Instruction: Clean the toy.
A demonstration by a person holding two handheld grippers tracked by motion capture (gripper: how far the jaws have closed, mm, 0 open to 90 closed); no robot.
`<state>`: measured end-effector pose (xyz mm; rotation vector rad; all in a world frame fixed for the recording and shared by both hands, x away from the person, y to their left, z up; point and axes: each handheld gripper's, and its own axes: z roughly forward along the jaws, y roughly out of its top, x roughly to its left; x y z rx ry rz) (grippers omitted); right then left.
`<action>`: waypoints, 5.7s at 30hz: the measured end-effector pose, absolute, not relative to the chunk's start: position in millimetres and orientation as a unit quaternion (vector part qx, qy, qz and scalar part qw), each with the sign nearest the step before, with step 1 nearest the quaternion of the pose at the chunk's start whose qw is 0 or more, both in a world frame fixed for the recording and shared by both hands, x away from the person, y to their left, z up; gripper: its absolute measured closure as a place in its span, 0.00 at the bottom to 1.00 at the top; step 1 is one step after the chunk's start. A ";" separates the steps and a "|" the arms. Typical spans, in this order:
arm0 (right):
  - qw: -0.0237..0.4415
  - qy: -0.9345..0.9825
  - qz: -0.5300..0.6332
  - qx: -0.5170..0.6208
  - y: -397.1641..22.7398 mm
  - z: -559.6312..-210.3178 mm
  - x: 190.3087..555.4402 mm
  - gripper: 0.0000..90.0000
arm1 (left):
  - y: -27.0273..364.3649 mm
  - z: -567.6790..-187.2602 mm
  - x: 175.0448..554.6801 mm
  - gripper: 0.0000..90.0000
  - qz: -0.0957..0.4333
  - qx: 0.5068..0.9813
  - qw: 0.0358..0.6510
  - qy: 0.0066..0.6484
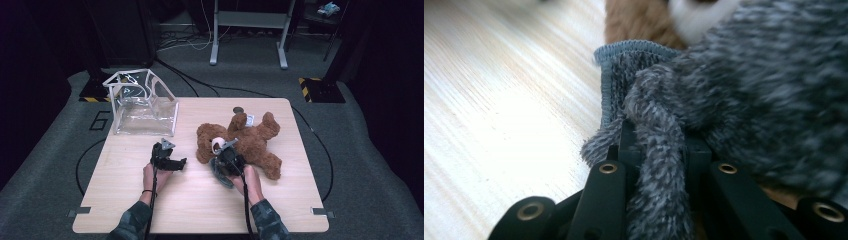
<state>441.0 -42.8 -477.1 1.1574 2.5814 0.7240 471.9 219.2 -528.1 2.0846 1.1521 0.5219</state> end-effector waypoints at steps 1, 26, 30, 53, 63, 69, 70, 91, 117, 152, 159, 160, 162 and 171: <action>0.103 0.878 0.245 0.397 -42.4 -480.4 442.2 0.86 | 219.2 -528.1 471.9 0.14 0.201 0.803 0.344 0.444; 0.212 0.804 0.375 0.409 -58.7 -362.8 486.4 0.85 | 219.4 -527.9 471.8 0.14 0.200 0.804 0.343 0.442; 0.232 0.804 0.365 0.409 -46.8 -363.9 503.3 0.85 | 219.2 -528.0 471.5 0.14 0.197 0.803 0.344 0.444; 0.118 0.861 0.339 0.361 -9.8 -426.9 479.4 0.85 | 218.7 -528.5 471.7 0.14 0.201 0.800 0.347 0.446; 0.071 0.865 0.330 0.372 -18.3 -470.5 462.0 0.86 | 219.0 -528.2 471.8 0.14 0.201 0.802 0.345 0.444; 0.052 0.869 0.316 0.378 -29.1 -482.5 451.5 0.86 | 219.2 -528.0 471.8 0.14 0.201 0.803 0.344 0.444; 0.053 0.867 0.321 0.377 -32.3 -480.1 450.5 0.86 | 219.3 -528.0 471.8 0.14 0.201 0.803 0.344 0.444; 0.244 0.753 0.383 0.477 -151.6 -383.7 439.8 0.86 | 151.8 -459.1 478.5 0.15 0.194 0.789 0.428 0.397; 0.259 0.762 0.349 0.480 -142.2 -401.7 447.6 0.85 | 75.0 -465.6 487.3 0.53 0.263 0.806 0.393 0.356; 0.272 0.854 0.250 0.366 -27.5 -415.2 474.8 0.87 | 101.6 -459.4 436.5 0.54 0.225 0.808 0.400 0.369; 0.271 0.846 0.241 0.391 -41.8 -416.5 491.0 0.88 | 102.0 -460.8 435.2 0.54 0.225 0.807 0.403 0.369; 0.275 0.845 0.241 0.392 -43.7 -415.0 492.9 0.88 | 102.2 -460.9 435.3 0.54 0.225 0.807 0.403 0.368; 0.282 0.841 0.233 0.398 -47.5 -412.6 496.6 0.88 | 102.5 -461.0 434.9 0.54 0.224 0.807 0.403 0.369; 0.313 0.812 0.200 0.451 -81.3 -403.3 511.8 0.88 | 103.6 -462.2 434.7 0.54 0.221 0.806 0.405 0.370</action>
